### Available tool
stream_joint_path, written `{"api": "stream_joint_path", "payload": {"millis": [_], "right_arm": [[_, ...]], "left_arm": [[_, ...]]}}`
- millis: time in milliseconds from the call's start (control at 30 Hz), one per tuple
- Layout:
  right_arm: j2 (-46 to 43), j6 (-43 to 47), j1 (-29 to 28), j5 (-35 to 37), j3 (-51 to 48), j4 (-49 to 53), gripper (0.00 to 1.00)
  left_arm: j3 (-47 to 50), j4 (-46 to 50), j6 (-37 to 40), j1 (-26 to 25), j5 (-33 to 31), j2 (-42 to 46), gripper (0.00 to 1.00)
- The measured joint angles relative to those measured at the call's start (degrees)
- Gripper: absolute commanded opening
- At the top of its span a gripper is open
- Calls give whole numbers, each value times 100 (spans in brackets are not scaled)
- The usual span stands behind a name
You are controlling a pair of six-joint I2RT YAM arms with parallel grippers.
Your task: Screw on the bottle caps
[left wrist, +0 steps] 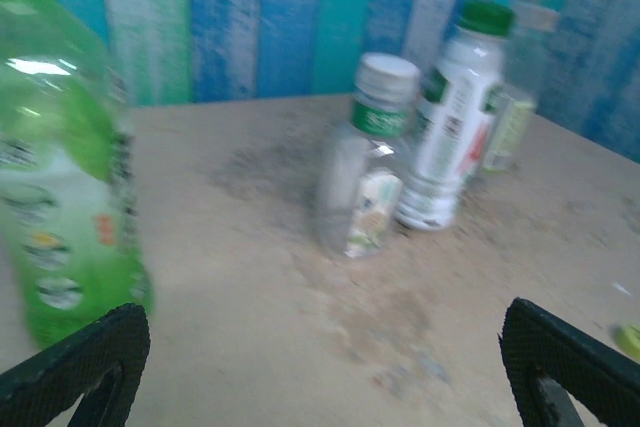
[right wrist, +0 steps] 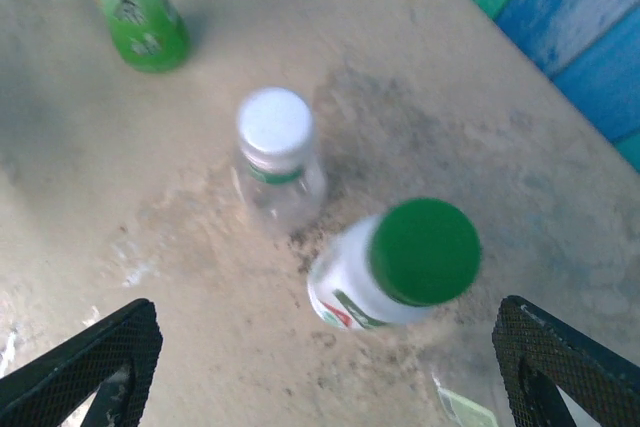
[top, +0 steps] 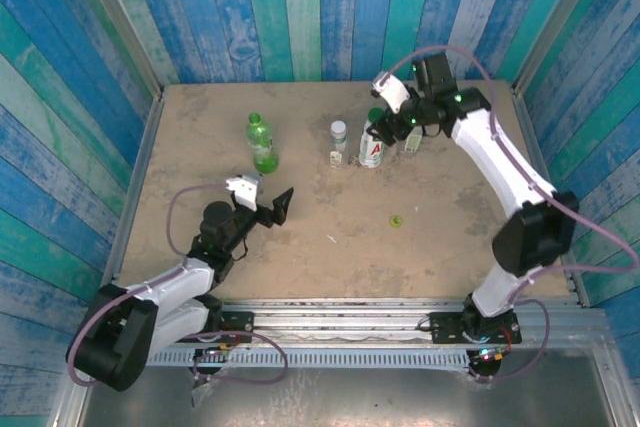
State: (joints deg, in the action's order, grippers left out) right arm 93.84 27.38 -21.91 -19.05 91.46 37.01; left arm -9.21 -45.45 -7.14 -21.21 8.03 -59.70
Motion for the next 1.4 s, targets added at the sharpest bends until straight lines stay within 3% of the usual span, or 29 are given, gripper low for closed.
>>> {"api": "stream_joint_path", "payload": {"millis": [167,367,700,933,1200,1400], "right_arm": [[-1056,-278,-621,-118,-1314,-994,89],[-1576,-562,-1217,-26,-2052,-1480,89],[-1722,-870,-1646,162,-2527,-1611,89],[-1718,-979,-1722,221,-2562,-1637,89],[-1633,-1003,-1773,223,-2562,-1663,88],[-1624,-1003,-1794,236,-2562,-1663,88]], "left_arm": [[-723,116,94,363,-439,-452,94],[-1484,380,153,855,-599,-815,94],[-2402,837,501,1480,254,-1836,94],[-3049,1475,761,1539,726,-2323,94],[-3519,2122,931,1539,802,-2765,99],[-3829,2371,1128,1539,970,-3154,80]]}}
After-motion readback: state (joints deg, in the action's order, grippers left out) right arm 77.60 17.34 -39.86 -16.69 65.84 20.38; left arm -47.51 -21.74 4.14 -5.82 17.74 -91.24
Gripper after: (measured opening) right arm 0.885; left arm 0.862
